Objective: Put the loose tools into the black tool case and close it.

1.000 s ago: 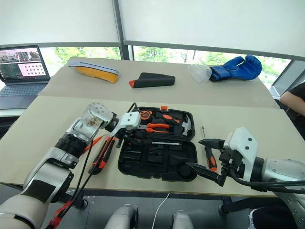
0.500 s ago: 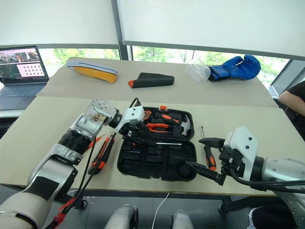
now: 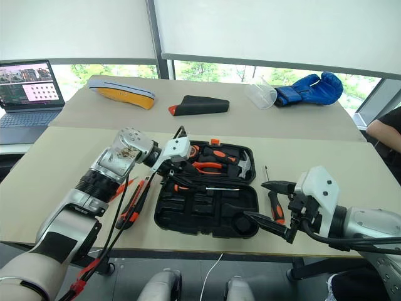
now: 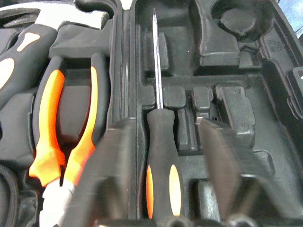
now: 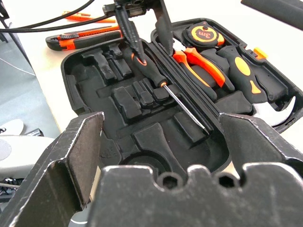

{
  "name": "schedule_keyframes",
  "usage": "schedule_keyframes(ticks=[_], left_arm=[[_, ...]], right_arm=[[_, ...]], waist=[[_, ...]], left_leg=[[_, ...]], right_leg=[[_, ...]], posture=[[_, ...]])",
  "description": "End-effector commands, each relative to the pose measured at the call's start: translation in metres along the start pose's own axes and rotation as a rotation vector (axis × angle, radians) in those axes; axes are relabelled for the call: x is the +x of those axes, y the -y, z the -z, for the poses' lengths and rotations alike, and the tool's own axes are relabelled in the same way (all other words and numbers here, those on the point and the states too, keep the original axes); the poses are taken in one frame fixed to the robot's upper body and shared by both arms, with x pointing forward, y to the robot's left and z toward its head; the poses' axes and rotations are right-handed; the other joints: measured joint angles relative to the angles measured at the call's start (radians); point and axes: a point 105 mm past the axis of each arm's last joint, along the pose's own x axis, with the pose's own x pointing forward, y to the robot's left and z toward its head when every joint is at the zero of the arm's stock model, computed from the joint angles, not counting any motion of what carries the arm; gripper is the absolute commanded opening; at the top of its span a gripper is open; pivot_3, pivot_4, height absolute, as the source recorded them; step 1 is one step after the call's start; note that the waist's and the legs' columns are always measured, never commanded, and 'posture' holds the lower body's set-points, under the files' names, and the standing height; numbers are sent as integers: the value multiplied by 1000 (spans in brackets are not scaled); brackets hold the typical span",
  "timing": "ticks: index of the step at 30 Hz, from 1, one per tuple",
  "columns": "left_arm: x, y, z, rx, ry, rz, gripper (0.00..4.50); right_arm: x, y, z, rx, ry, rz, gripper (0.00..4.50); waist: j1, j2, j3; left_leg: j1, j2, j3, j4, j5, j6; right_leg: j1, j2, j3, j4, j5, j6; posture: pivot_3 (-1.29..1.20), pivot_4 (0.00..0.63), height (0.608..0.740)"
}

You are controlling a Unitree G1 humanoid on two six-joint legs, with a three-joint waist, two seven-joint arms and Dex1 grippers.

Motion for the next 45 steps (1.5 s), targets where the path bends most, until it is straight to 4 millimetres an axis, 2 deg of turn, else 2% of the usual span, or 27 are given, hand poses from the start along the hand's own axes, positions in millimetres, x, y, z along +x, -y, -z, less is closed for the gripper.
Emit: schedule_keyframes(ticks=[1, 7, 13, 17, 21, 24, 28, 30, 33, 38, 45], left_arm=[[6, 0, -4, 74, -11, -7, 55], [22, -7, 17, 133, -127, -81, 55], [23, 3, 38, 181, -182, -47, 55], [19, -8, 25, 151, -118, -99, 55], [8, -23, -3, 129, -7, -145, 55], [3, -22, -19, 120, 55, -112, 55], [7, -15, -23, 140, 57, -76, 55], [13, -13, -17, 134, 25, -74, 55], [21, -13, 2, 134, -66, -88, 55], [30, 2, 27, 160, -145, -13, 55], [36, 6, 48, 166, -201, -11, 55]], right_arm=[[-2, 2, -8, -44, 22, 19, 4500], [-1, 7, -12, -51, 45, 45, 4500], [0, 9, -13, -38, 58, 54, 4500], [0, 10, -11, -29, 57, 63, 4500], [0, 9, -11, -27, 60, 61, 4500], [0, 10, -11, -26, 59, 60, 4500], [0, 9, -11, -30, 58, 55, 4500], [1, 9, -12, -33, 58, 51, 4500], [1, 7, -12, -33, 58, 49, 4500], [0, 6, -11, -30, 56, 52, 4500], [1, 6, -9, -19, 57, 56, 4500]], waist=[[0, 0, 0], [2, 0, 0], [1, 1, -1], [0, 2, -1], [3, 2, -1], [2, 2, -1], [1, 2, -1], [1, 2, -1], [1, 2, -1], [0, 2, -1], [-2, 3, -2]], left_leg=[[0, 0, 0, 0, 0, 0], [0, 0, 0, 0, 0, 0], [1, 0, 0, 1, 0, 0], [2, 0, 0, 1, 0, 0], [1, 0, 0, 2, 0, 1], [-1, 0, 0, 2, 1, 2], [-1, 0, 0, 3, 1, 2], [-1, 0, 0, 3, 1, 2], [-1, 0, 0, 3, 1, 2], [-1, 0, 0, 3, 1, 2], [0, 0, 0, 2, 1, 2]], right_leg=[[0, 0, 0, 0, 0, 0], [0, 0, 0, 0, 0, 0], [2, 0, 0, 0, 1, 1], [2, 0, 0, 0, 2, 0], [2, 0, 0, 0, 3, 0], [0, 0, 0, 0, 5, 1], [0, 0, 0, -2, 6, 1], [0, 0, 0, -2, 5, 1], [0, 0, 0, -2, 5, 1], [1, 0, 0, -2, 5, 1], [1, 0, 0, -2, 5, 1]], posture=[[0, 150, 740], [0, 150, 740], [0, 150, 740], [0, 150, 740], [0, 150, 740], [0, 150, 740], [0, 150, 740], [0, 150, 740], [0, 150, 740], [0, 150, 740], [0, 150, 740]])
